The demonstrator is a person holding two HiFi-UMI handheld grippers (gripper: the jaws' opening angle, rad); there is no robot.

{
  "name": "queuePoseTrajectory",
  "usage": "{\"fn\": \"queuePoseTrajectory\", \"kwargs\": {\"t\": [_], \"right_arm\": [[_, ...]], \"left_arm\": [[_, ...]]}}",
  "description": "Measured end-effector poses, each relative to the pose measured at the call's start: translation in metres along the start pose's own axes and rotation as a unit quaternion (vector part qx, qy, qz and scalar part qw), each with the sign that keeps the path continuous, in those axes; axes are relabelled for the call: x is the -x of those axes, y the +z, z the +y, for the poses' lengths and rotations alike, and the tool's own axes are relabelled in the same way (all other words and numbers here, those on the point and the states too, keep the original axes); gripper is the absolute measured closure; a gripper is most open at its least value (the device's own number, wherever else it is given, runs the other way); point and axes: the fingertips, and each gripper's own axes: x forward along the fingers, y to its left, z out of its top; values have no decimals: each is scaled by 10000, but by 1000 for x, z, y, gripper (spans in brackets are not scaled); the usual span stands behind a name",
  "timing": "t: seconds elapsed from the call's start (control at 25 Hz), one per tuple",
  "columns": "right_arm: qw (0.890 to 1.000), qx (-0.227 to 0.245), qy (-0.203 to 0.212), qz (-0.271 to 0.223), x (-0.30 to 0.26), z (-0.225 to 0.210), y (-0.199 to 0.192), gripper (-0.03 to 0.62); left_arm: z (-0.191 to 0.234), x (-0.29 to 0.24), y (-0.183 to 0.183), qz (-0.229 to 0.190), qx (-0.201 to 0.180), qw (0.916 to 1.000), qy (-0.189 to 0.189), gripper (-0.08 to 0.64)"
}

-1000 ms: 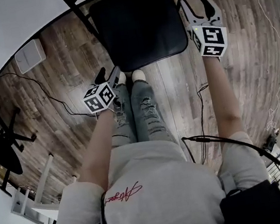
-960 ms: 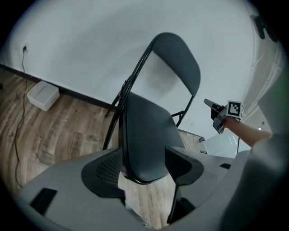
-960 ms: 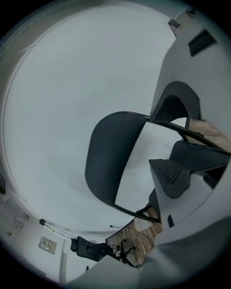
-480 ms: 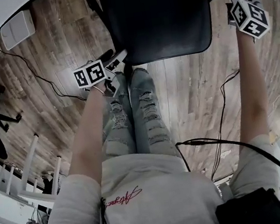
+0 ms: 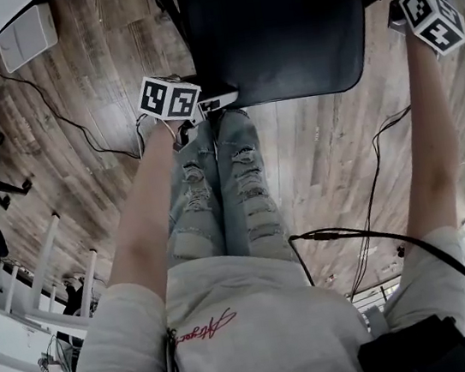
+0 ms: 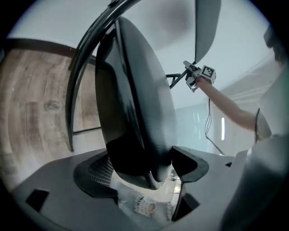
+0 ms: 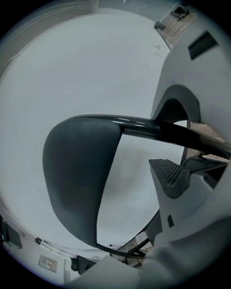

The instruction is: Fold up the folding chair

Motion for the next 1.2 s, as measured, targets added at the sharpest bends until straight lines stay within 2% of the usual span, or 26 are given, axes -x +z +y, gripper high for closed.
{"fn": "queuePoseTrajectory", "kwargs": {"t": [0.08, 0.12, 0.16, 0.24, 0.32, 0.4, 0.56, 0.76, 0.92, 1.0, 1.2], "right_arm": [[9999, 104, -83, 77, -2, -3, -2, 354], [9998, 79, -174, 64, -1, -6, -1, 394], [9996, -63, -260, 3, 0, -11, 1, 503], [9980, -512, -340, -150, 2, -18, 4, 529], [9962, -753, -407, -180, 1, -19, 6, 538], [9958, -798, -427, -124, -4, -15, 6, 540], [9958, -828, -379, -95, -18, -13, 16, 540], [9944, -888, -529, -241, -28, -13, 35, 540], [9952, -892, -379, -136, -38, -22, 52, 540], [9950, -919, -370, -100, -43, -26, 60, 540], [9955, -902, -261, -148, -59, -30, 84, 540]], "left_arm": [[-4, -7, -5, 98, 492, 9975, -499, 164], [-8, -11, -7, 126, 714, 9947, -728, 167], [-11, -15, -8, 159, 847, 9925, -865, 167], [-15, -20, -8, 250, 973, 9903, -964, 167], [-16, -21, -9, 389, 1136, 9877, -1006, 167], [-15, -18, -7, 508, 1318, 9847, -1017, 167], [-16, -8, 10, 463, 1582, 9796, -1146, 167], [-37, 22, 34, 360, 2026, 9682, -1424, 172], [-59, 39, 64, 120, 2290, 9617, -1499, 184], [-67, 52, 83, -160, 2450, 9566, -1569, 190], [-88, 92, 140, -1319, 2977, 9280, -1810, 249]]}}
